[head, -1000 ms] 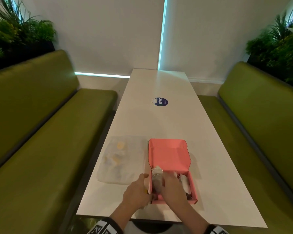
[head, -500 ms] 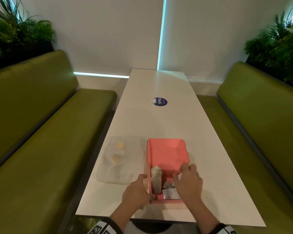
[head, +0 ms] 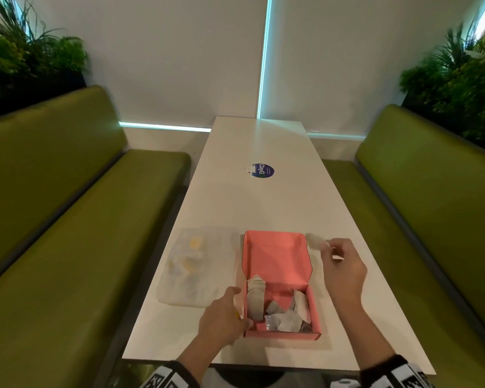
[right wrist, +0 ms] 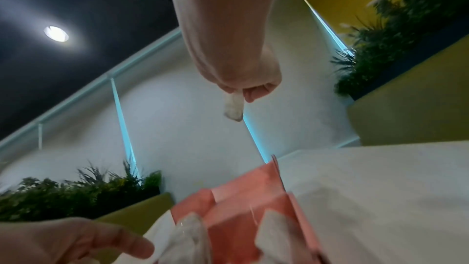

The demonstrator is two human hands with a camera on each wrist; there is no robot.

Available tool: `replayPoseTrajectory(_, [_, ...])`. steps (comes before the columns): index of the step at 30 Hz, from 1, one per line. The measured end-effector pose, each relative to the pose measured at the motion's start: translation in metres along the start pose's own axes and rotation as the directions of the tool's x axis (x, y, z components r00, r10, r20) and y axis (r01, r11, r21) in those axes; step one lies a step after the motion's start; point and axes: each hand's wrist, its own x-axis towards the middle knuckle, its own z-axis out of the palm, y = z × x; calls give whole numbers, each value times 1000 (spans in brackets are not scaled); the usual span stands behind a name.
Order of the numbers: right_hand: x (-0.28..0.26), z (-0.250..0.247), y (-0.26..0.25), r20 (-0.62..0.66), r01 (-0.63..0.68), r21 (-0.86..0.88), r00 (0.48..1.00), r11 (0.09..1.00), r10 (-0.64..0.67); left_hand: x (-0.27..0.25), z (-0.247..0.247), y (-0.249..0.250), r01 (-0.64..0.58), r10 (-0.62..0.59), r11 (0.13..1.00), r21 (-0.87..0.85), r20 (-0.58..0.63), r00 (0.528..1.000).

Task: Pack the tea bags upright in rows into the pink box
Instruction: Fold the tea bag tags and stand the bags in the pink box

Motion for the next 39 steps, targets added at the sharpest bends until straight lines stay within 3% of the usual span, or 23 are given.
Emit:
replayPoseTrajectory(1, [3,-6,-7,184,35,0,982,999,-35,0,-2,2,-18,17,1000,-18,-43,999])
replayPoseTrajectory(2, [4,-9,-14,455,62,-49,890,997,-33,0,-5,4,-40,36,998,-46,-97,995])
replayPoseTrajectory(3, [2,-11,-20,692,102,-125,721,987,13,1,-7,6,-67,55,995,-76,-153,987])
replayPoseTrajectory(4, [-1,-12,-22,812,155,-199,579,968,74,1,-11,10,-98,76,990,-100,-203,976])
replayPoseTrajectory(5, [-3,-12,-22,838,201,-250,534,947,108,2,-14,13,-136,103,983,-122,-244,964])
replayPoseTrajectory(8, [-5,-11,-20,744,186,-278,662,942,89,2,-23,23,-286,187,910,-300,-316,930])
replayPoseTrajectory(12, [-11,-10,-24,777,142,-195,627,971,64,-1,-29,36,-465,387,824,-324,-277,879])
replayPoseTrajectory(18, [-14,-10,-35,797,165,-166,603,972,34,-5,-28,48,-448,452,835,-318,-65,890])
replayPoseTrajectory(22, [-14,-12,-39,764,82,-97,644,992,21,-9,-29,51,-492,481,810,-319,-120,869])
replayPoseTrajectory(28, [-14,-14,-34,752,-108,7,656,994,66,-8,-29,54,-495,461,814,-304,-180,869])
replayPoseTrajectory(30, [-10,-18,-30,781,-134,50,622,990,45,-7,-29,53,-494,458,803,-335,-185,870])
replayPoseTrajectory(34, [-9,-22,-31,906,-156,86,422,984,-12,-8,-32,54,-492,479,788,-370,-132,868])
replayPoseTrajectory(35, [-10,-21,-31,913,-180,90,407,980,-9,-8,-33,54,-494,489,786,-372,-115,865])
replayPoseTrajectory(39, [-15,-17,-29,899,-267,71,434,961,54,-8,-33,53,-521,505,780,-346,-144,851])
